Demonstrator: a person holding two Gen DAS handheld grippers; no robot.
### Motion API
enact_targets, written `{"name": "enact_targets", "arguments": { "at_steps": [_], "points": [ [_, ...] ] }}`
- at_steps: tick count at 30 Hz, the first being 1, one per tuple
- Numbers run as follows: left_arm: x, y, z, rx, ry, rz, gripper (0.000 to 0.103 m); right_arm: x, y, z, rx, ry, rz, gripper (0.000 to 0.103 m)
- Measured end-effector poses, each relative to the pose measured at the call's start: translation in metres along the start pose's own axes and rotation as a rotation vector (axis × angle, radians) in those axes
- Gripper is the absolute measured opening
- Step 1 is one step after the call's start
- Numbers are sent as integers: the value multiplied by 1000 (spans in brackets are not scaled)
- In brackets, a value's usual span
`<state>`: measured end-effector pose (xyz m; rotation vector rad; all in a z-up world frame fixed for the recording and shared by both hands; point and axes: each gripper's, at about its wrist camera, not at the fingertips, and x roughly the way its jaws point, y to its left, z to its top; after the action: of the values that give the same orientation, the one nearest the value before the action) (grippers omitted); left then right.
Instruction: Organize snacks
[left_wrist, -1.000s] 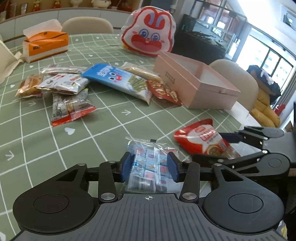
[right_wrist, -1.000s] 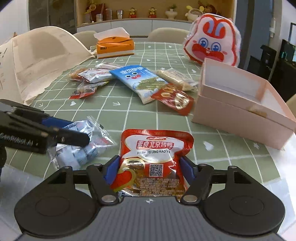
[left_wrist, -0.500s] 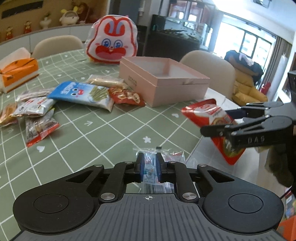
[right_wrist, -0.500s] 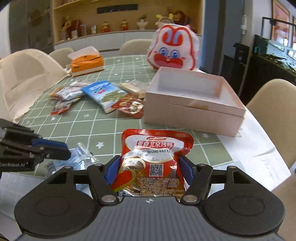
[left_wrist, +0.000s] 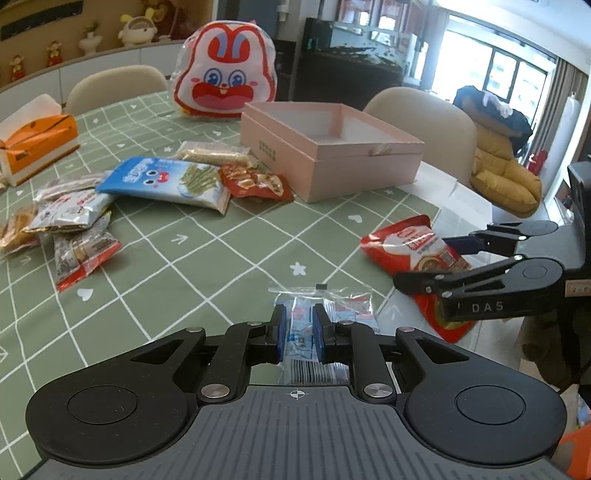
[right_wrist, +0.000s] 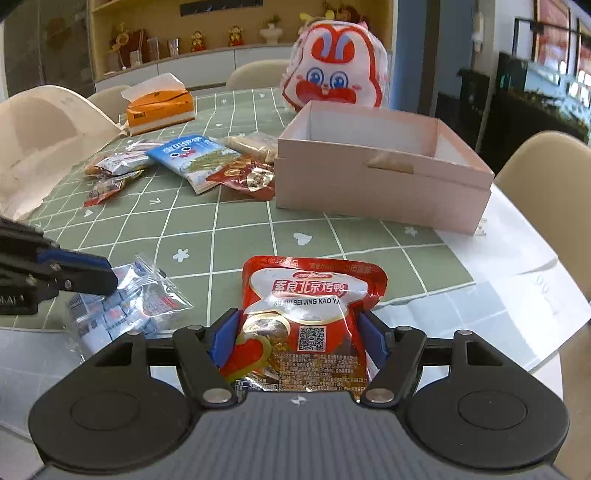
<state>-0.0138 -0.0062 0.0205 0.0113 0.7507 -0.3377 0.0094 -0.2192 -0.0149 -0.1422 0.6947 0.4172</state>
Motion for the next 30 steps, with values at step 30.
{"name": "enact_targets", "arguments": {
  "at_steps": [30],
  "points": [
    [14, -60, 2, 228, 48, 13, 25, -2, -17, -17, 29, -102, 16, 84]
  ]
}}
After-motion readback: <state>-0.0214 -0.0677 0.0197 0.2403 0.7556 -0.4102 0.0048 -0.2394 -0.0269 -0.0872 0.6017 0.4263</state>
